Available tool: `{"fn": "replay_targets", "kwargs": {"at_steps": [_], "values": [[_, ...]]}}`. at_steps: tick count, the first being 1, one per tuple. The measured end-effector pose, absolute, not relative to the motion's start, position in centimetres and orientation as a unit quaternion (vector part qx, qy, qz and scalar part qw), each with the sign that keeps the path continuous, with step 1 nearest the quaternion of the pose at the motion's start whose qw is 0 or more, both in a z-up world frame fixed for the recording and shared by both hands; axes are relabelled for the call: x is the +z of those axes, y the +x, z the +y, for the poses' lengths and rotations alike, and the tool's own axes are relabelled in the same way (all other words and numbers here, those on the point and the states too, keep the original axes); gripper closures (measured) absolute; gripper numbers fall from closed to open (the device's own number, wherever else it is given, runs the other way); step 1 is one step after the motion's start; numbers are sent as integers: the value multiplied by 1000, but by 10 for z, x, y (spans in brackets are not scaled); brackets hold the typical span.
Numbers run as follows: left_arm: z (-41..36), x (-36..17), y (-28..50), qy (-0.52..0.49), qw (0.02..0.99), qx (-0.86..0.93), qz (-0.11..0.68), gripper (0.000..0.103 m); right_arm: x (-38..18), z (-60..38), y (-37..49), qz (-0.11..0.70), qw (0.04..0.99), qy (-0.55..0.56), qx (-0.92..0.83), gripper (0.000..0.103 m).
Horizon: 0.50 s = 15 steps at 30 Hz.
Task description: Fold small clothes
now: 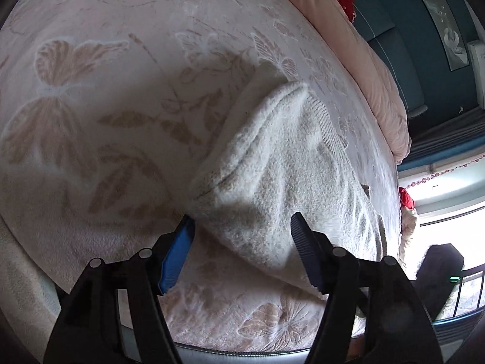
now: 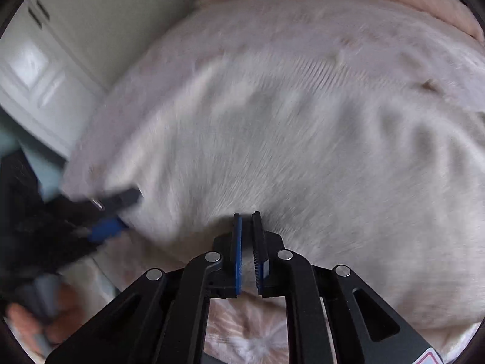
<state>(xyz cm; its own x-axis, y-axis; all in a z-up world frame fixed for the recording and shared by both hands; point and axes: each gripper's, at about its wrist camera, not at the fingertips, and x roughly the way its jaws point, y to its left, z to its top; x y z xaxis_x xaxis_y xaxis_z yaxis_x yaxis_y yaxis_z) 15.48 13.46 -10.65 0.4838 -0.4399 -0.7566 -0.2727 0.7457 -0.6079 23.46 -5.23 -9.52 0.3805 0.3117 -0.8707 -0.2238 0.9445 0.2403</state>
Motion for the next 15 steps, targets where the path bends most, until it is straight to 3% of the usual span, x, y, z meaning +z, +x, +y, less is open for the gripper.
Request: {"fn": "replay_targets", "kwargs": {"at_steps": [2,5,8,12,15], "values": [[136,-104,154,-345,791,-52,503,39,-92,-40,225,511,846,5,152,92],[144,-104,154,-348,795,-45,496,29,-63,-51,220,490,852,49,176,94],[151,-112,159,-381,784,-28,490,27,-34,-86,212,450,881,51,135,94],[147,-118,170,-400,779,-12,483,14,-25,-154,215,447,888,81,64,94],[133,-115,178,-379,794,-4,475,12,-31,-176,220,458,881,110,47,93]]}}
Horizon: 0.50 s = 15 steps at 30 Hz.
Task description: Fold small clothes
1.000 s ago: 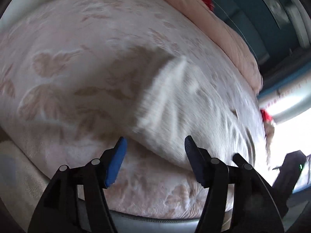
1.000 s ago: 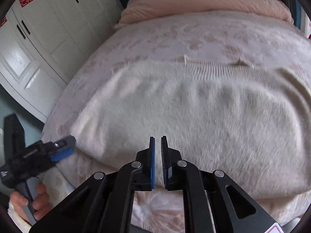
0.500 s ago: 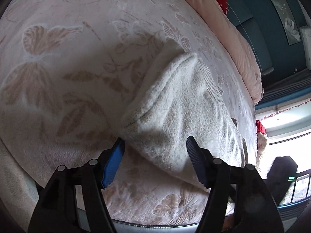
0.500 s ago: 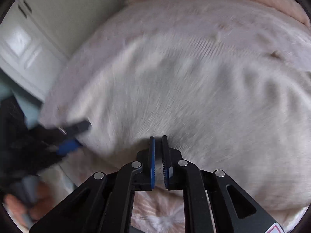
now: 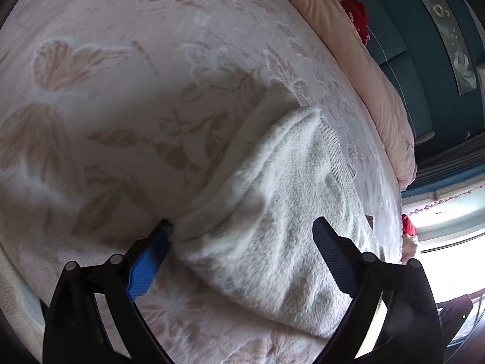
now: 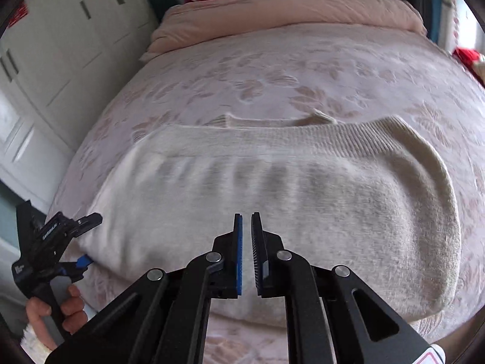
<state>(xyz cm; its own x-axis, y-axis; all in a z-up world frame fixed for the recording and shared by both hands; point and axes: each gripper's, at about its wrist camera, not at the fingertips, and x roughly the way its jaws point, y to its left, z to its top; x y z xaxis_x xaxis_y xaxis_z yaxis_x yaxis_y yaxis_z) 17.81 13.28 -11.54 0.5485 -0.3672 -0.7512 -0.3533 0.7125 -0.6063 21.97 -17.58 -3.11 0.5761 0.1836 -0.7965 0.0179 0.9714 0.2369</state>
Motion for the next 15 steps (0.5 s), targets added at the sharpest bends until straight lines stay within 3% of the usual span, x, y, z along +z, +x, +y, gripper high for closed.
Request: {"fn": "replay_targets", "kwargs": {"at_steps": [2,4,6,7,10,15], "values": [[129,-116,182,-380,795,8,474,13,-42,-183,237,465,874,131,54,93],[131,-114,183,-391,789,6,473,26,-53,-181,253,473,870,131,46,93],[136,-113,184,-405,781,1,477,61,-65,-177,269,486,864,125,41,93],[139,-113,184,-408,779,-1,476,68,-73,-175,272,498,858,122,40,93],[146,-115,184,-418,771,-15,479,73,-98,-173,281,504,853,126,43,96],[143,-113,185,-407,775,-16,483,79,-84,-181,276,508,849,139,53,96]]}}
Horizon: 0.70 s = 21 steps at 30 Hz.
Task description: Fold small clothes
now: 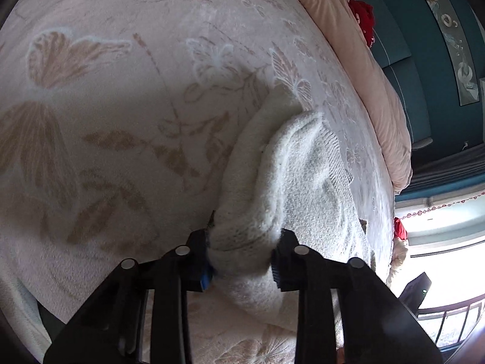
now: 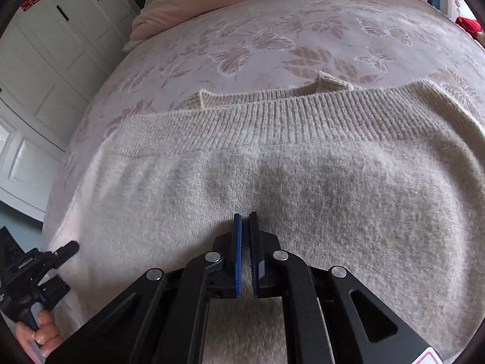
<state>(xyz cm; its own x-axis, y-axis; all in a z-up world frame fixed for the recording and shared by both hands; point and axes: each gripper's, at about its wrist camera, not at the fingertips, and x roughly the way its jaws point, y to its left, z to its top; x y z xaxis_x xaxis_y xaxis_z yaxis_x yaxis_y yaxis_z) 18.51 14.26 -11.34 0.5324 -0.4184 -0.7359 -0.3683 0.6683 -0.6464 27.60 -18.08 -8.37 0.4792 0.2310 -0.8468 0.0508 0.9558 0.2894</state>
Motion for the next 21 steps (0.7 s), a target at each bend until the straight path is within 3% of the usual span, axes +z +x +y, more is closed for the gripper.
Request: {"fn": "replay_targets", "kwargs": {"at_steps": [6,12,16,21], "values": [[108,-39,177,-347,832,-73,426,82,-95,-180,275,508,849,129,61,97],[3,48,167,-231,870,-190,393,82,-72,-212,258,481,851,196,78,94],[-78,52,162,-171,860,-245,413,82,-47,-266,210,441,865,232,60,84],[-168,-1,154,-104,837,-254,473,80,-42,-340,146,431,868,247,4,82]]}}
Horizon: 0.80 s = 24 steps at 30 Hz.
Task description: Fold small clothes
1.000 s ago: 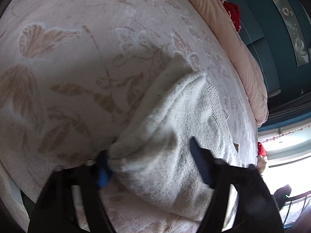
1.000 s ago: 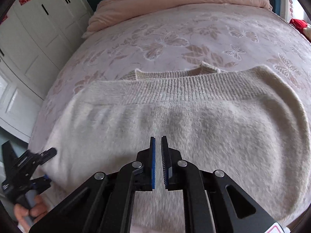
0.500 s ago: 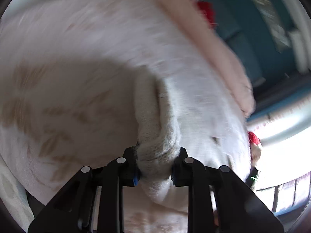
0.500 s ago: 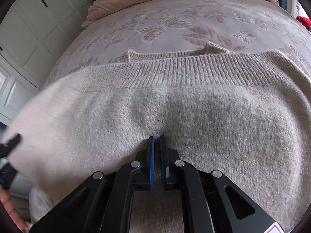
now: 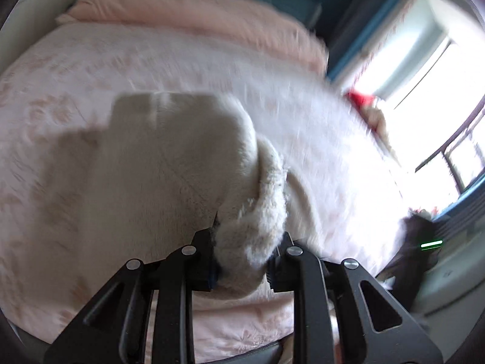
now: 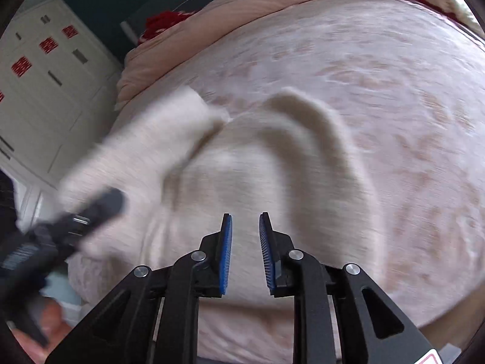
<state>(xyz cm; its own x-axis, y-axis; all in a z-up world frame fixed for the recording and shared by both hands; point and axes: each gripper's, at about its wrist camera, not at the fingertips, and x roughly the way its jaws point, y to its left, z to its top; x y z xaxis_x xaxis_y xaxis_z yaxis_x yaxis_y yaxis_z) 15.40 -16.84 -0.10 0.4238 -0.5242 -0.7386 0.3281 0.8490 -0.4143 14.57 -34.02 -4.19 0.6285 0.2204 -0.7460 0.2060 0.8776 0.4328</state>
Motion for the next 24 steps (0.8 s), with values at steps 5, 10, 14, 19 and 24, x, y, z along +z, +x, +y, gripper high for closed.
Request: {"fn": "replay_targets", "kwargs": {"at_steps": [5,10,14,19,24], "values": [[-181,-36,125,-78,842,-244,475,71,-41,-377,112,417,869,264,-28,63],[-135,-14,99,-84,855,-243,451,54,-29,-366,127,403,867,291,30,28],[-87,-18,97,-84,868,-196,448,46,-44,-332,164,426,824,357,112,25],[-70,-47,103,-77,854,-181,483,45,-67,-296,202,486,790,356,109,25],[-72,-65,100,-56,850,-187,490,42,-51,-263,227,501,798,318,108,83]]}}
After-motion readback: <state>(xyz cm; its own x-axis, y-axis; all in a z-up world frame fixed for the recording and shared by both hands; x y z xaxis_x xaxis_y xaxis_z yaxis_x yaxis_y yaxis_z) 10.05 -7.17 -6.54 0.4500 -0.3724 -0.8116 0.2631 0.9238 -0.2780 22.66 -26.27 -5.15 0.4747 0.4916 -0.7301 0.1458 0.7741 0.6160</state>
